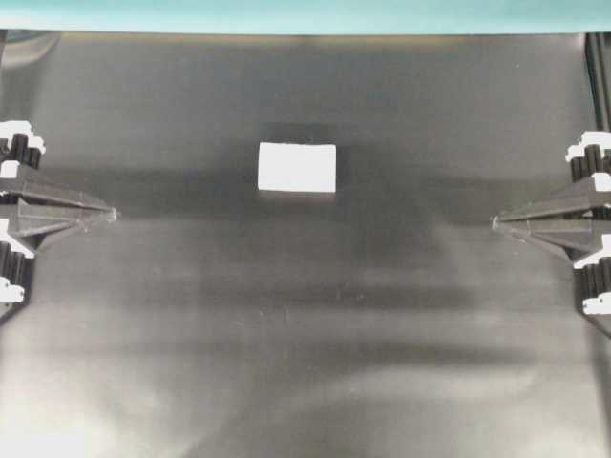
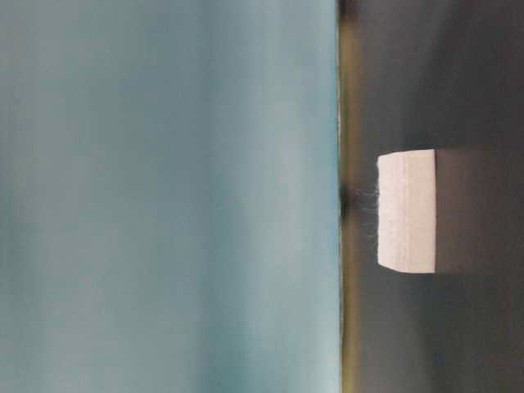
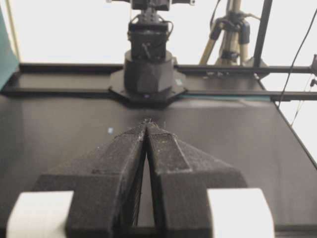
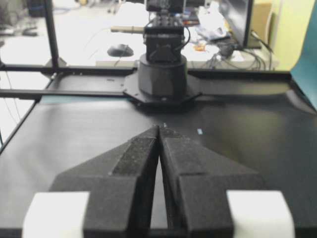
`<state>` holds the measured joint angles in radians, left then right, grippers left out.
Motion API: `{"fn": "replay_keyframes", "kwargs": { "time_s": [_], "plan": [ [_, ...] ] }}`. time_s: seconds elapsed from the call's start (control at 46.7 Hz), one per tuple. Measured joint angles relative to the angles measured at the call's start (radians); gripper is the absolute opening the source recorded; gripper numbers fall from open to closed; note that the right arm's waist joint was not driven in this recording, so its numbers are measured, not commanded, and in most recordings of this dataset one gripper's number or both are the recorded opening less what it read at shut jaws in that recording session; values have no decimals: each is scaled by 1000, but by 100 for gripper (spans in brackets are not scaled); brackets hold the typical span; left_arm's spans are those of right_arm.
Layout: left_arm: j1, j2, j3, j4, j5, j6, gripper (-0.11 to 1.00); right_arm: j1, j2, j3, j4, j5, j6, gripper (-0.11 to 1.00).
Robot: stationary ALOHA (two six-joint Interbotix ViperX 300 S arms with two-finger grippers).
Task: Push the sponge with the left arm to wipe the table.
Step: 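Move the left gripper toward the white sponge at table center, then lower the left gripper onto the white sponge and grip its top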
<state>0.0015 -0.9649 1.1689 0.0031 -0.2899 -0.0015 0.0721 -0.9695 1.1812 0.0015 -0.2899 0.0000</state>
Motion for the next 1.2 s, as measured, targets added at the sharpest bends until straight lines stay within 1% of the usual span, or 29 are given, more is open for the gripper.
{"fn": "replay_keyframes", "kwargs": {
  "time_s": [0.043,0.064,0.086,0.107,0.129,0.171,0.214,0.3,0.45,0.793,0.943,1.05,1.136,1.2],
  "plan": [
    [2,2,0,0,-2,-2,7,0,0,2,0,0,0,6],
    [0,9,-3,6,0,-12,11,0,2,3,0,0,0,8],
    [5,26,-11,15,3,-38,12,0,2,8,2,3,0,8],
    [8,58,-21,20,3,-69,10,0,3,15,5,11,2,5],
    [14,104,-35,26,5,-94,6,0,5,20,8,15,2,2],
    [29,178,-54,31,14,-127,2,0,6,23,12,35,2,0],
    [41,249,-81,32,28,-160,1,0,6,25,14,54,0,0],
    [67,347,-130,35,57,-195,1,0,6,28,15,89,2,0],
    [126,526,-233,35,81,-207,1,0,3,31,15,132,0,0],
    [225,845,-471,37,83,-212,2,0,-2,35,15,138,2,0],
    [275,971,-561,35,86,-229,9,0,-2,37,15,138,2,0],
    [305,1043,-603,35,84,-287,17,0,-5,41,15,138,2,0],
    [325,1097,-623,35,86,-339,27,0,-5,43,17,138,2,0],
    [334,1135,-637,37,87,-365,39,0,-6,43,17,137,2,0]
  ]
}}
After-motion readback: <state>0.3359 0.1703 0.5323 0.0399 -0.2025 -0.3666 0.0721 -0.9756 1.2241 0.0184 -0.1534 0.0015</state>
